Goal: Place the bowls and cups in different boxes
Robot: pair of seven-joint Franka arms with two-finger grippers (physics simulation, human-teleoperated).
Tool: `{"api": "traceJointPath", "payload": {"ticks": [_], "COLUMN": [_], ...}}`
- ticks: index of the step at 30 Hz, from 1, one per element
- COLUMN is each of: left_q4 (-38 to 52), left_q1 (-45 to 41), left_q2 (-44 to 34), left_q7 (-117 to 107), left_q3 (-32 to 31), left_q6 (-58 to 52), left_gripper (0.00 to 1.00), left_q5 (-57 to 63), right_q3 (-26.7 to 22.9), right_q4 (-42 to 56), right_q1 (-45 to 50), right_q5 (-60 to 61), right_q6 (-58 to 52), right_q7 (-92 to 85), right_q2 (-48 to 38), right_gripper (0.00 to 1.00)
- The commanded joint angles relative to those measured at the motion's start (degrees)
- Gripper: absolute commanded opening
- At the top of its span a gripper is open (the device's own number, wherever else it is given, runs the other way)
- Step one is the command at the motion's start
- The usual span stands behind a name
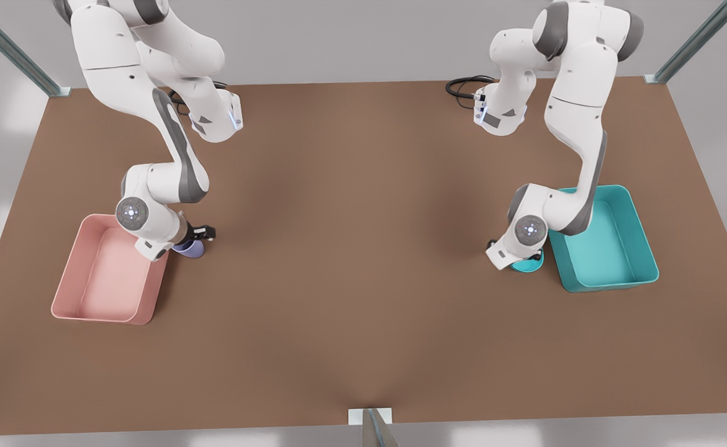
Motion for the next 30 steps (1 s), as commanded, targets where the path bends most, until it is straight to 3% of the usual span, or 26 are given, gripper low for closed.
{"api": "traceJointPath", "payload": {"ticks": [1,6,7,9,12,16,19,20,23,25,30], "left_q4": [-0.4,0.0,0.1,0.2,0.6,1.9,7.0,9.4,21.1,21.7,18.2], "left_q1": [0.1,-0.2,-0.2,-0.2,-0.2,-0.4,-0.7,-1.0,2.8,7.9,11.6], "left_q2": [-0.1,2.2,2.3,2.2,2.0,1.5,-0.5,-3.0,-8.1,-9.3,-8.0], "left_q7": [-3.5,-3.6,-3.5,-3.5,-3.7,-5.3,-5.3,-5.4,-7.7,-7.5,-4.2], "left_q3": [0.1,0.1,0.1,0.1,0.1,0.1,0.1,0.1,3.0,4.6,11.0], "left_q6": [-2.6,0.2,0.2,0.2,0.1,-1.5,-12.2,-18.1,-39.4,-40.3,-30.9], "left_gripper": [1.00,1.00,0.92,0.62,0.34,0.21,0.21,0.21,0.21,0.21,0.21], "left_q5": [0.2,0.1,0.2,0.2,-0.2,-3.0,-5.3,-6.1,-7.8,-9.0,-12.0], "right_q3": [0.0,0.0,0.0,0.0,-0.1,-0.1,-0.1,-0.1,-0.1,-0.1,-0.1], "right_q4": [-0.2,-0.5,-0.5,-0.4,-0.4,0.0,0.2,0.2,0.2,0.4,5.3], "right_q1": [-0.2,-0.2,-0.2,-0.3,-0.3,-0.2,-0.3,-0.3,-0.3,-0.2,-1.9], "right_q5": [0.1,0.1,0.1,0.1,0.1,0.1,0.1,0.0,0.0,0.0,0.0], "right_q6": [2.2,2.2,2.2,2.6,2.6,3.1,4.0,4.0,4.0,3.8,-1.3], "right_q7": [0.1,0.0,0.0,-0.1,-0.1,-0.1,-0.1,-0.1,-0.1,-0.1,-0.2], "right_q2": [0.0,1.8,2.3,3.0,3.5,5.3,6.9,6.9,6.9,6.8,6.0], "right_gripper": [1.00,1.00,1.00,1.00,1.00,1.00,0.99,0.90,0.43,0.23,0.21]}}
